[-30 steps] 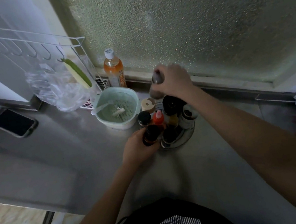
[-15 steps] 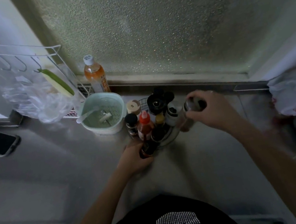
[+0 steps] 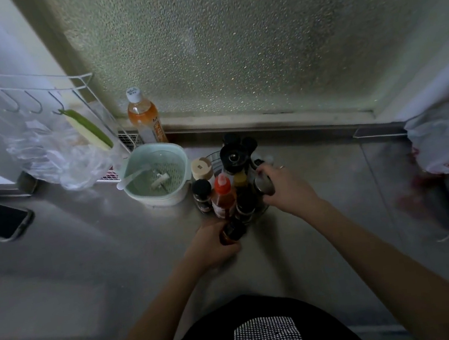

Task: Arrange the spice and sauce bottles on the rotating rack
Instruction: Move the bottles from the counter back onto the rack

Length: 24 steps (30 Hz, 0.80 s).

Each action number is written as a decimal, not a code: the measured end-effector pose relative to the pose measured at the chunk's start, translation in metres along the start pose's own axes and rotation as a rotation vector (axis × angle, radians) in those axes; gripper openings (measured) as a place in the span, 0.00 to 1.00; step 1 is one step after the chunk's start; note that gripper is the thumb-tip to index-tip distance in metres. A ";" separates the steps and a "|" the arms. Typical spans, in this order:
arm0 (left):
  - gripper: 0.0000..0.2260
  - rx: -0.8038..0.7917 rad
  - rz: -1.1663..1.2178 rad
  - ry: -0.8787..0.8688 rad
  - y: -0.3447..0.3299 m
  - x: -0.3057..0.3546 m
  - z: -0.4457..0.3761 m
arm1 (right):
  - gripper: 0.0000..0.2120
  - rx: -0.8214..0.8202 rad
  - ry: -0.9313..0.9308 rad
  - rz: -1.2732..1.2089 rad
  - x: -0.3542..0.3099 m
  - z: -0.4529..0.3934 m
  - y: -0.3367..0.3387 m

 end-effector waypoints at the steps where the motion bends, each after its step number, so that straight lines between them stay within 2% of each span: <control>1: 0.22 -0.003 0.012 0.007 0.000 -0.001 0.000 | 0.28 0.013 0.021 -0.007 -0.002 -0.002 0.000; 7: 0.19 -0.052 0.066 0.000 -0.002 0.003 -0.003 | 0.26 -0.009 0.038 -0.036 0.006 -0.012 -0.001; 10: 0.20 -0.043 0.097 -0.002 -0.004 0.006 -0.002 | 0.23 -0.059 0.051 -0.187 0.013 -0.017 0.012; 13: 0.18 0.039 0.129 0.032 0.002 0.006 0.002 | 0.09 0.241 0.073 -0.211 0.010 -0.029 0.043; 15: 0.13 0.080 0.144 0.026 0.006 0.006 0.004 | 0.12 0.308 0.110 -0.134 0.000 -0.048 0.060; 19: 0.12 0.070 0.082 0.001 0.010 0.003 0.006 | 0.33 -0.014 0.205 0.117 -0.025 -0.105 0.070; 22: 0.12 0.065 0.063 -0.012 0.007 -0.001 0.007 | 0.38 -0.298 0.248 0.284 -0.040 -0.133 0.067; 24: 0.12 0.063 0.081 -0.008 0.004 -0.002 0.006 | 0.41 -0.432 0.272 0.338 -0.046 -0.142 0.063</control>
Point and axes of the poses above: each hand's wrist, its own z-axis away from the middle knuckle, its own y-axis out of the back of the hand, x = y × z, the point moved 2 cm from there along -z, towards the middle knuckle, and after that the axes turned 4 degrees about -x, right-handed, at the moved point
